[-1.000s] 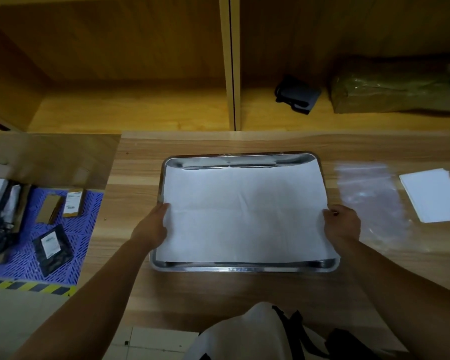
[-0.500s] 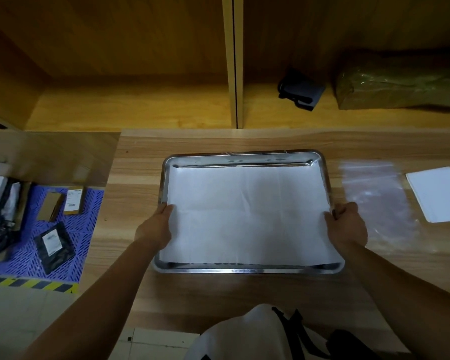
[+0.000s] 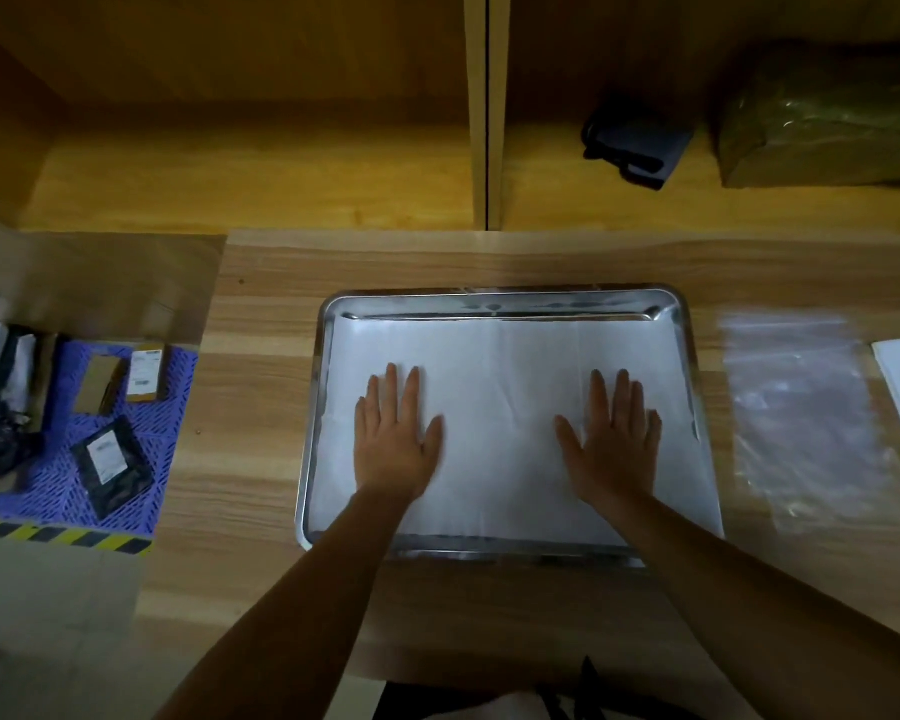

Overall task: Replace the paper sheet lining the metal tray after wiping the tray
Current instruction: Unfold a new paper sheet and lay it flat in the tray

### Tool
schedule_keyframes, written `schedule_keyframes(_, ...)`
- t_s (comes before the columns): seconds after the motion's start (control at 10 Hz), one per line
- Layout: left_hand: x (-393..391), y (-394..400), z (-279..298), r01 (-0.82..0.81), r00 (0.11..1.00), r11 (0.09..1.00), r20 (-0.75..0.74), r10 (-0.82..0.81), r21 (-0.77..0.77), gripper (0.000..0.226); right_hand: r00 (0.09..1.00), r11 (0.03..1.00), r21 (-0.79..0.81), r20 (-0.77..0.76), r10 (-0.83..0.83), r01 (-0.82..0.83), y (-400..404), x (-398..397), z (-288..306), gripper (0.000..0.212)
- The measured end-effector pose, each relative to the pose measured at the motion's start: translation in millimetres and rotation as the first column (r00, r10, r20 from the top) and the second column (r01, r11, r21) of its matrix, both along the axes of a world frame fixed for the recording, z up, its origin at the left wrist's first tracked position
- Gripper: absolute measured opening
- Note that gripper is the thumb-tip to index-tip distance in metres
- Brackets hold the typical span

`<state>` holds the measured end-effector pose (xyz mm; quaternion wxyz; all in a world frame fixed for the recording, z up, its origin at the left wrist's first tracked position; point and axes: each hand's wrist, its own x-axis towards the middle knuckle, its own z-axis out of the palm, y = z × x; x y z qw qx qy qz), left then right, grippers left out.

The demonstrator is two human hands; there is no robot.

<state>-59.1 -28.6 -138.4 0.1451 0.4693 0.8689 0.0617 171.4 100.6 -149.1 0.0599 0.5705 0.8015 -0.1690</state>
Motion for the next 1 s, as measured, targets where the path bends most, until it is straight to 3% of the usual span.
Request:
schedule_keyframes(0.2, -17.2, -28.8, -34.8, -0.092, 0.996, 0.985, -0.025, 0.09, -0.148, 0.076, 0.999, 1.0, 0.024, 0.039, 0.0, -0.001, 9.0, 20.4, -21.0, 0.076)
schedule_keyframes(0.4, -17.8, -31.0, -38.2, -0.089, 0.996, 0.989, -0.007, 0.089, -0.117, 0.078, 0.999, 0.999, 0.037, 0.006, 0.032, -0.033, 15.2, 27.7, -20.9, 0.073)
schedule_keyframes(0.7, -18.9, -27.8, -28.5, -0.084, 0.996, 0.977, -0.008, 0.084, -0.194, 0.083, 0.999, 0.999, 0.017, 0.012, 0.035, -0.035, 16.4, 27.4, -10.8, 0.076)
schedule_keyframes(1.0, -21.2, -32.2, 10.0, -0.035, 0.99, 0.988, 0.127, 0.055, -0.148, 0.082, 0.988, 0.998, -0.057, -0.153, 0.003, -0.011, 7.3, 33.3, 34.3, 0.076)
